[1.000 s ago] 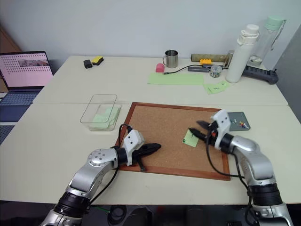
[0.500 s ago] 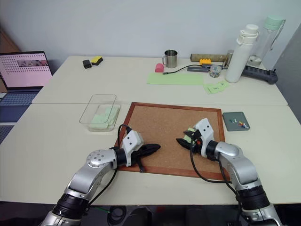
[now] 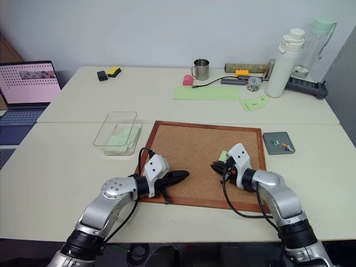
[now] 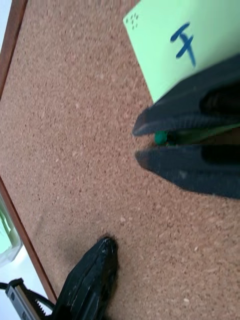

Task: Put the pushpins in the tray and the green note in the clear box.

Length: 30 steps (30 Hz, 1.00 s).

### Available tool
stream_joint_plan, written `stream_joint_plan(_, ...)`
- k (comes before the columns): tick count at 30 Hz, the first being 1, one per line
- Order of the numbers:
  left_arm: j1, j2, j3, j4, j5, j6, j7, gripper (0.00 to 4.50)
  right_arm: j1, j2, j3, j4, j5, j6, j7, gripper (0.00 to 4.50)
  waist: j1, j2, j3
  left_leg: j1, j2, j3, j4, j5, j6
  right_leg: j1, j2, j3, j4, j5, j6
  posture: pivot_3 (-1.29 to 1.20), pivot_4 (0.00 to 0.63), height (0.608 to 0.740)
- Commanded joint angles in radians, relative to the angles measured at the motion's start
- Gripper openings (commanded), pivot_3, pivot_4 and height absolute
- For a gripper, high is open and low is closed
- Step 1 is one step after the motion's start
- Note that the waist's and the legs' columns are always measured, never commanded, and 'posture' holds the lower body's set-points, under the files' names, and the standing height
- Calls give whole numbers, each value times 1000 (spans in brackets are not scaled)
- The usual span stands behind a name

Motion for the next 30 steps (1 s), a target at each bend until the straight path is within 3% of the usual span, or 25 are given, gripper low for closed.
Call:
stream_joint_plan(1, 17, 10, -13, 8, 11, 23, 3, 0, 15, 3, -7, -9, -2, -18, 6, 48, 0, 0, 0, 0, 0, 0, 0, 0, 0, 0, 0, 0, 0, 0, 0, 0, 150, 740)
stream_joint_plan(9, 16, 19, -6, 17, 10, 22, -3, 0, -52, -6, -82, -123, 75, 20, 11, 48, 0, 0, 0, 0, 0, 0, 0, 0, 0, 0, 0, 0, 0, 0, 0, 0, 150, 740)
stream_joint_plan(14, -10, 26, 1, 52, 13, 9, -17, 0, -82, -71, -83, -191, 85, 42, 51, 48, 0, 0, 0, 0, 0, 0, 0, 0, 0, 0, 0, 0, 0, 0, 0, 0, 150, 740)
stream_joint_plan(18, -69, 40, 52, 72, -35, 32, -44, 0, -86, -179, -36, -200, 9, -45, 142, 48, 0, 0, 0, 0, 0, -1, 0, 0, 0, 0, 0, -1, 0, 0, 0, 0, 150, 740)
stream_joint_plan(23, -150, 19, 180, 12, -293, 268, -94, 871, -106, -273, 13, -179, -74, -193, 241, 0, -1, -2, 2, -1, 0, 0, 0, 0, 0, -1, 0, -1, 0, 0, 0, 0, 150, 740)
stream_joint_plan(30, -242, 2, 248, 0, -447, 435, -78, 2194, -150, -280, 16, -146, -102, -280, 285, 0, 0, -3, 3, -2, 0, -1, 0, 0, 0, -1, 0, -2, -1, 0, 0, 0, 150, 740)
